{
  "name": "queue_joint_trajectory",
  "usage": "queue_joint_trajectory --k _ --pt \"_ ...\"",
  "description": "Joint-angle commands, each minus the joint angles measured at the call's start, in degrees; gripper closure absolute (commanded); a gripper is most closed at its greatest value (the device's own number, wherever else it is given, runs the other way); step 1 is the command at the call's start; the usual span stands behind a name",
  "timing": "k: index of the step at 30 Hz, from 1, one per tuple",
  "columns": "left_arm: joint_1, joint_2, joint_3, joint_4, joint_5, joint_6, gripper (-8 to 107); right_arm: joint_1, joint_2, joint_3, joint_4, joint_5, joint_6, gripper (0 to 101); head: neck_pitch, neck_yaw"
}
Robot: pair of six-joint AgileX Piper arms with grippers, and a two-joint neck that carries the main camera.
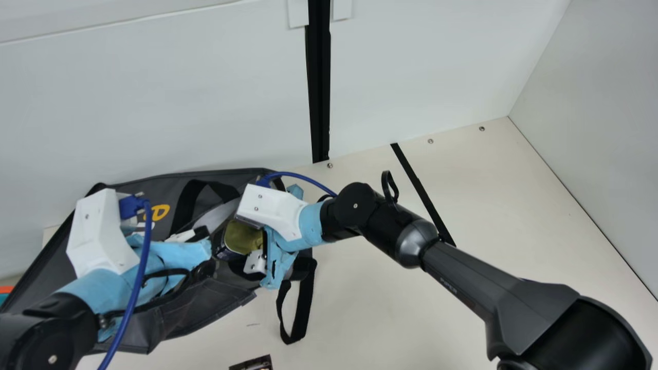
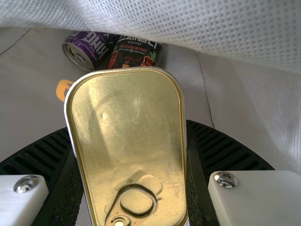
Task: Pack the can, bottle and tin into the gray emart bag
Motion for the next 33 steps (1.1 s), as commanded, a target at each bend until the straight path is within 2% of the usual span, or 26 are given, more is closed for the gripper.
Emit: queue_joint_trajectory --k 1,15,33 --pt "0.0 0.0 0.0 0.0 0.0 0.0 89 -0.03 -0.04 0.13 -0.13 -0.11 -0.07 57 -1.3 -0.05" --pt "0.0 0.0 0.0 0.0 0.1 0.0 89 0.05 -0.77 0.93 -0.08 -0.46 -0.52 10 -1.3 -0.05" --pt "0.0 0.0 0.0 0.0 0.1 0.0 89 -1.42 -5.38 4.5 -0.56 0.18 -0.49 10 -1.3 -0.05"
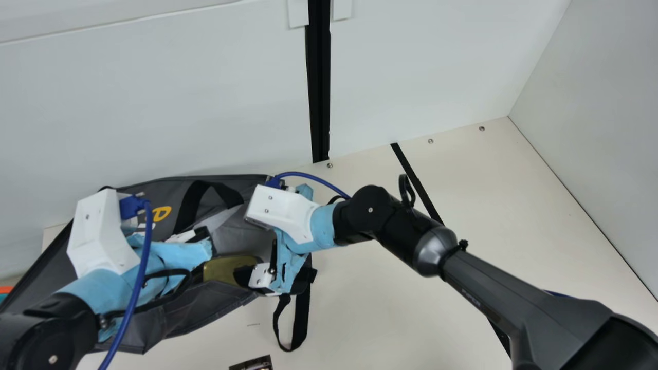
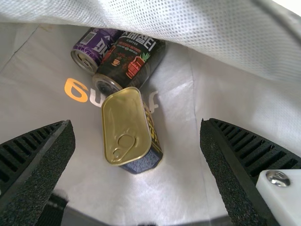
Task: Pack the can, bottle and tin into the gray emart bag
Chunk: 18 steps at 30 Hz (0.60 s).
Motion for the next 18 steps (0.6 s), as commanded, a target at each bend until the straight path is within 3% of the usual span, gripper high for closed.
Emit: queue_joint_trajectory --k 1,18 --pt "0.0 0.0 0.0 0.0 0.0 0.0 89 -0.16 -0.62 0.65 -0.14 0.15 -0.02 10 -1.3 -0.05" --pt "0.0 0.0 0.0 0.0 0.0 0.0 89 -2.72 -8.04 5.49 -1.8 0.49 1.79 10 -1.3 -0.05"
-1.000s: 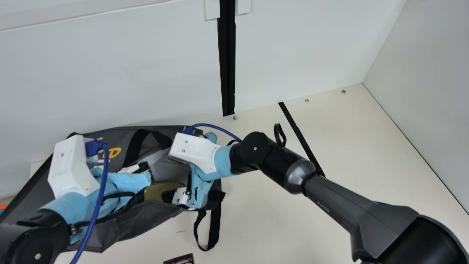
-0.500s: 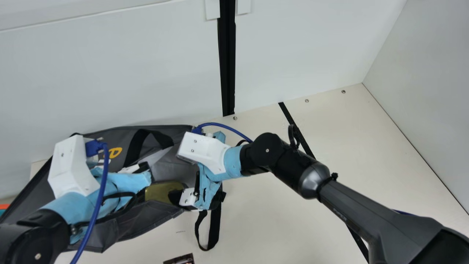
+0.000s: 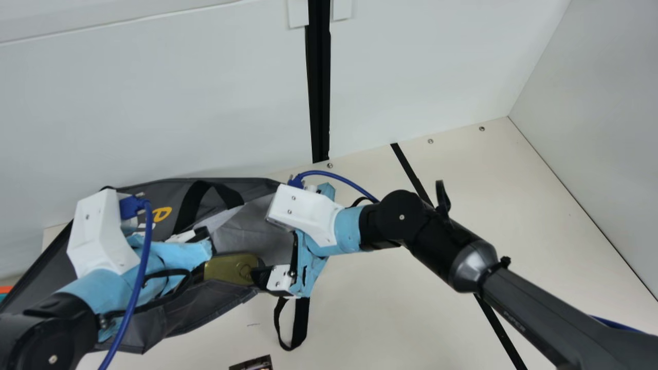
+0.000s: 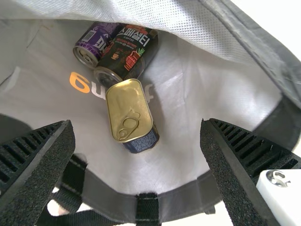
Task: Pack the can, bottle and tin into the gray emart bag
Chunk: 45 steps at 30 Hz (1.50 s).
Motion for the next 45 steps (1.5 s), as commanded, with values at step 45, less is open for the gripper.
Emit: queue_joint_trajectory --k 45 --pt "0.0 0.0 0.0 0.0 0.0 0.0 89 -9.07 -20.18 10.1 -10.72 1.41 11.82 10 -1.3 -0.05"
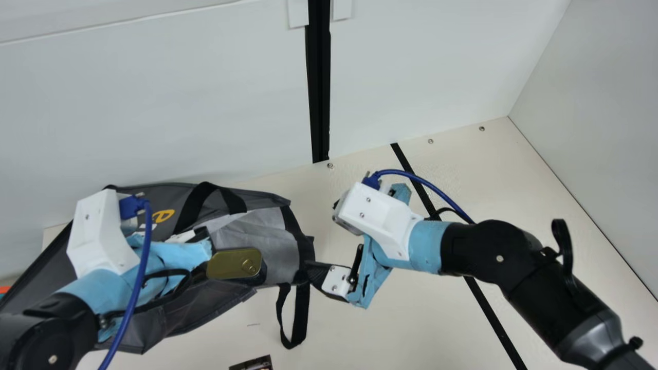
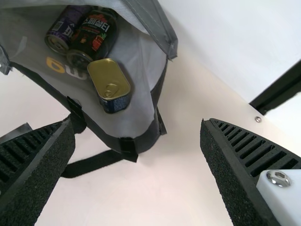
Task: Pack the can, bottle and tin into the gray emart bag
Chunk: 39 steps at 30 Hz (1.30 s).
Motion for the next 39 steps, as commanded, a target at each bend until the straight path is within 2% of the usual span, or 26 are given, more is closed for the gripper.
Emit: queue_joint_trajectory --k 1,10,19,28,39 --pt "0.0 0.0 0.0 0.0 0.0 0.0 89 -0.6 -0.93 0.27 -0.43 0.09 0.59 10 -1.3 -0.05" --pt "0.0 0.0 0.0 0.0 0.0 0.0 89 -3.97 -5.28 1.75 -3.88 0.4 4.34 10 -1.3 -0.05" --pt "0.0 0.0 0.0 0.0 0.0 0.0 89 -7.38 -9.26 2.87 -9.46 -0.17 10.38 10 -1.3 -0.05" --pt "0.0 0.0 0.0 0.0 0.0 0.0 89 -10.51 -12.1 2.72 -18.27 -0.74 20.3 10 -1.3 -0.05" --pt "0.0 0.0 0.0 0.0 0.0 0.0 89 -12.66 -13.95 0.86 -29.44 0.94 32.89 10 -1.3 -0.05"
